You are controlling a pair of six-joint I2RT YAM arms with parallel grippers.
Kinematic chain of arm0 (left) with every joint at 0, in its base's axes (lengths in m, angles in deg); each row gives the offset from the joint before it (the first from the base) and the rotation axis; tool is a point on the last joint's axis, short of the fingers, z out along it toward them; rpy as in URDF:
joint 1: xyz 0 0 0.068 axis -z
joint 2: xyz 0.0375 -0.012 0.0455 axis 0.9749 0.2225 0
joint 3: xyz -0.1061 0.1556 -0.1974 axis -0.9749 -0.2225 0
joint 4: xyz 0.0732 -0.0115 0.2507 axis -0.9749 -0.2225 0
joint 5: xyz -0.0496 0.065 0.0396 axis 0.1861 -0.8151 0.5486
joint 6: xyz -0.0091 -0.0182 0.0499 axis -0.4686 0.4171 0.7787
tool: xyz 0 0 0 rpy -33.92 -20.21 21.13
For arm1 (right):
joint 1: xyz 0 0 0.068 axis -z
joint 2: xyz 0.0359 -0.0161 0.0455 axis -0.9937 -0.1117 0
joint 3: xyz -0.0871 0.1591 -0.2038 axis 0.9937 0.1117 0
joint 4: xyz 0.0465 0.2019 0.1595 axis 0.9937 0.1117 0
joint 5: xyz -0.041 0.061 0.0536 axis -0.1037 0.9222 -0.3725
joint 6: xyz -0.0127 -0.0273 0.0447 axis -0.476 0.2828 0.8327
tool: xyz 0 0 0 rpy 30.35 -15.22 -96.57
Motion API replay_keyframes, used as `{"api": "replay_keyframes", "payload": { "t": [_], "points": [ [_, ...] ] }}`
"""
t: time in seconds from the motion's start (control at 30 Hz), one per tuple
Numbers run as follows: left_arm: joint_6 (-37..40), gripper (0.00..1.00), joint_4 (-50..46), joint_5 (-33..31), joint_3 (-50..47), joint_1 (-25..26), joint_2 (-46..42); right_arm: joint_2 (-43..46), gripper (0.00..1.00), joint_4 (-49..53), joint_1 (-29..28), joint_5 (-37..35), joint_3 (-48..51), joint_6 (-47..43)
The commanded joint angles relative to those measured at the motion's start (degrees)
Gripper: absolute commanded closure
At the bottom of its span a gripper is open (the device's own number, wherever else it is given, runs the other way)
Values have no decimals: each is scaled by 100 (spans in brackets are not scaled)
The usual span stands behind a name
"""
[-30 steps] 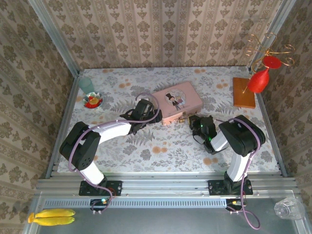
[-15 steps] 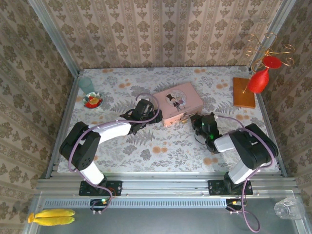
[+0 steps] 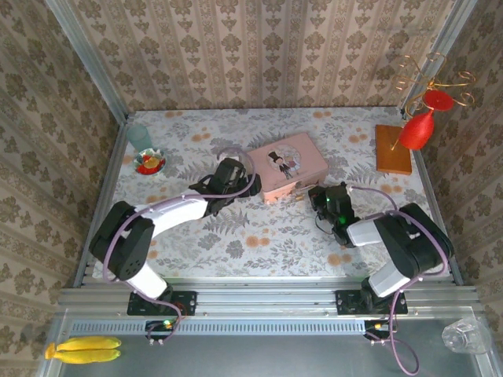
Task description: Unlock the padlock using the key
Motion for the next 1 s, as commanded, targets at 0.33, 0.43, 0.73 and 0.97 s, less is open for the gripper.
{"api": "replay_keyframes", "payload": {
  "t": [0.33, 0.43, 0.73, 0.97],
  "points": [
    [1500, 13, 120, -98, -1931, 72, -2731, 3453, 100, 3484, -449, 170, 220, -1818],
    [1693, 12, 367, -195, -2467, 82, -3274, 4112, 100, 4276, -642, 211, 223, -2024],
    [2222, 11, 1457, -90, -3467, 91, -3846, 5551, 100, 6340, -1424, -81, 291, -1843],
    [2398, 11, 1286, 63, -3325, 99, -3892, 5658, 100, 6362, -1753, -226, 746, -1172]
  ]
}}
